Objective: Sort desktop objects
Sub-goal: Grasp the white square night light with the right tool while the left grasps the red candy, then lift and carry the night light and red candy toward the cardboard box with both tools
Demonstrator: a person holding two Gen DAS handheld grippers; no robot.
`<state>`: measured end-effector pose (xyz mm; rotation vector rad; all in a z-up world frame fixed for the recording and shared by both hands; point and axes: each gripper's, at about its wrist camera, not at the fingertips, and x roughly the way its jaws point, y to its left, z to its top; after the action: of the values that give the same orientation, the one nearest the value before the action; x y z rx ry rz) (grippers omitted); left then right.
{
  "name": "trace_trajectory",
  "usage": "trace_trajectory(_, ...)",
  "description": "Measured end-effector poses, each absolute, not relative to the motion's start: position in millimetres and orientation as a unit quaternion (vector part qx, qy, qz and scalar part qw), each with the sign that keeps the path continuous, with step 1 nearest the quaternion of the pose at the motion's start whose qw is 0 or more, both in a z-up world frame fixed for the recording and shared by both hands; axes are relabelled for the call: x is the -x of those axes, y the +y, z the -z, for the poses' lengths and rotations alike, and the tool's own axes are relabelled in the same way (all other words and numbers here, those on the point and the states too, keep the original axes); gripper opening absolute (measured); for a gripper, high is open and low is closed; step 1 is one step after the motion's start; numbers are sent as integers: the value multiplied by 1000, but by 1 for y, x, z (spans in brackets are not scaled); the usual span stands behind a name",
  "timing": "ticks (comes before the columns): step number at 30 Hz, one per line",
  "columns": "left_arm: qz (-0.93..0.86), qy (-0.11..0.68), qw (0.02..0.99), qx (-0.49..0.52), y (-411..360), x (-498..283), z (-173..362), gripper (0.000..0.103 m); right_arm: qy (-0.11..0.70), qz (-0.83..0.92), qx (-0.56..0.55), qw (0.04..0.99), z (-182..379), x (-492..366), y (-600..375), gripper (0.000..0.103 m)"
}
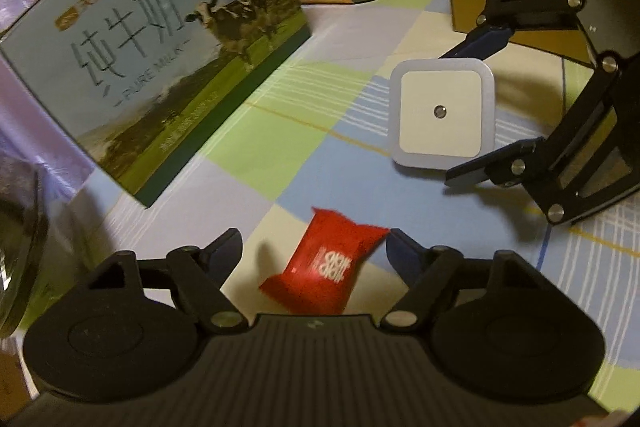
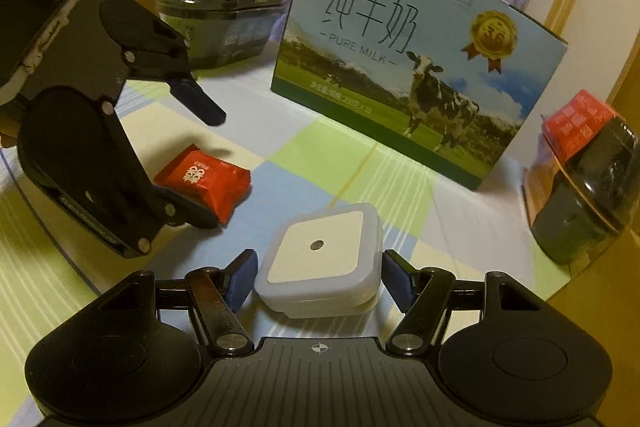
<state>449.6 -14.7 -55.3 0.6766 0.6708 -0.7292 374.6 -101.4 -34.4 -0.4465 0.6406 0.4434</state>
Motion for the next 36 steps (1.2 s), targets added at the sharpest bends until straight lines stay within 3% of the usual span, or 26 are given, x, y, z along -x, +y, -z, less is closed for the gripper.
trace_trajectory(2, 351, 328, 821, -309, -15, -452, 55, 71, 309, -215, 214, 901, 34, -373, -102, 65)
trace_trajectory(7, 353, 350, 818, -290, -13, -443, 52, 33, 314, -208, 191, 907, 33, -372, -107, 64)
trace_trajectory(9, 342, 360, 821, -281, -12, -436, 52, 28, 320, -206, 182, 907, 31, -368, -110, 64)
trace_trajectory(16, 297, 412, 830, -231, -13, -387, 46, 25, 343, -209, 136, 905, 12, -331, -120, 64)
trace_trajectory(26, 272, 468, 822, -176, -27, -227, 36, 24, 389, -216, 15, 895, -6, -202, -161, 64)
trace_trajectory(36, 196, 450, 867, -86, -27, -102, 32, 24, 394, -204, -7, 896, 5, -84, -191, 64)
